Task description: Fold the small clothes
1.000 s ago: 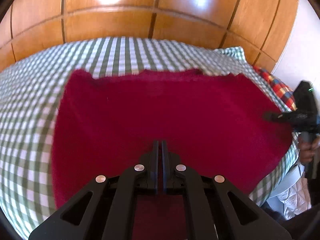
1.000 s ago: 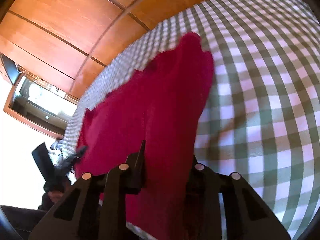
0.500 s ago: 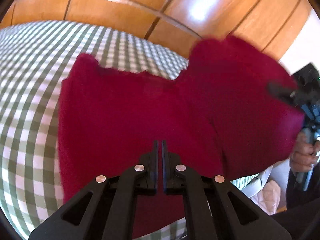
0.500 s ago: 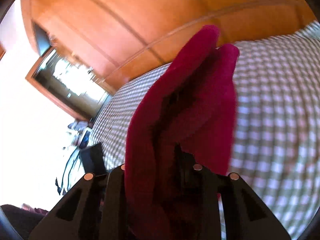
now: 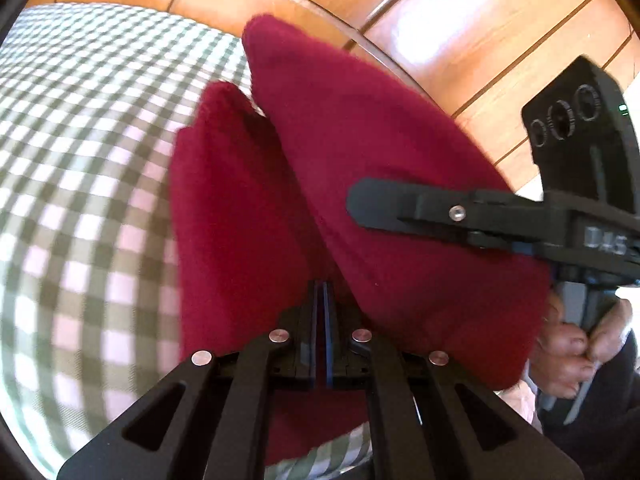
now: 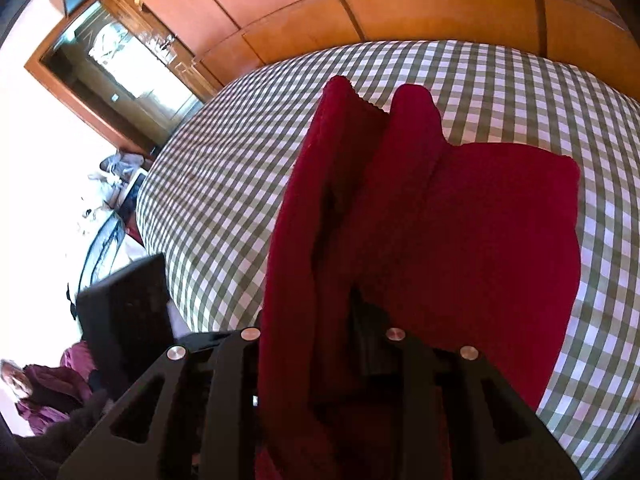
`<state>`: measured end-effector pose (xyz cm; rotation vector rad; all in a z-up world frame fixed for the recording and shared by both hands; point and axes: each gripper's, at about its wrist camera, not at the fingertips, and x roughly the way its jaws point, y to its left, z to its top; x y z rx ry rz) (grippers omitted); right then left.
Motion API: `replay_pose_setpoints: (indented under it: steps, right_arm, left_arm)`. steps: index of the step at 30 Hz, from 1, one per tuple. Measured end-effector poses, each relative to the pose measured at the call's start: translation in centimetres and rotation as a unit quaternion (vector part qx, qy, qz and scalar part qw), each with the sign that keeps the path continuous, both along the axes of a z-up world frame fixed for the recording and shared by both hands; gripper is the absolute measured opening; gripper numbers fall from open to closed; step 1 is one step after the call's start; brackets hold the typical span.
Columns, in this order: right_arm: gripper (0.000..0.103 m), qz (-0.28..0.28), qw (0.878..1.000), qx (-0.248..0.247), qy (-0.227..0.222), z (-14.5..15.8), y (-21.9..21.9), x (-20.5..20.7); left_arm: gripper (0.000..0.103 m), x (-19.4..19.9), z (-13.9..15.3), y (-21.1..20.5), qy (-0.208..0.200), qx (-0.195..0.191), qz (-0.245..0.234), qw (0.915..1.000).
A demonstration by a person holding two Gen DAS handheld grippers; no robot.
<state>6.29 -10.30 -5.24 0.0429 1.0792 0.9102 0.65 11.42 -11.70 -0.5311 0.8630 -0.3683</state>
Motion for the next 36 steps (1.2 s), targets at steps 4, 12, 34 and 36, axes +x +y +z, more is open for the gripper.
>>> replay_pose_setpoints:
  steps: [4,12,34,36]
  right_arm:
    - [0.034,0.019,1.0,-0.009,-0.012,-0.1,1.3,-1.4]
    - [0.055,0.031,0.992,0.114,-0.032,2.3,-1.0,-4.3]
    - [0.048,-0.073,0.994,-0.019,-0.082,-9.8,-8.0,-8.6]
    - [0.023,-0.068,0.993,-0.018,-0.098,-9.6,-6.0,-8.6]
  left_arm:
    - [0.001,-1.9,0.5,2.4,-0.003,0.0,0.033,0.9995]
    - [0.001,-4.9,2.2,6.2,-0.013,-0.001,0.106,0.9943]
    - [0.048,-3.0,5.6,0.3,-0.021,-0.094,0.004,0.9954]
    - [0.025,-2.8,5.8,-0.3,-0.03,-0.076,0.0,0.9967]
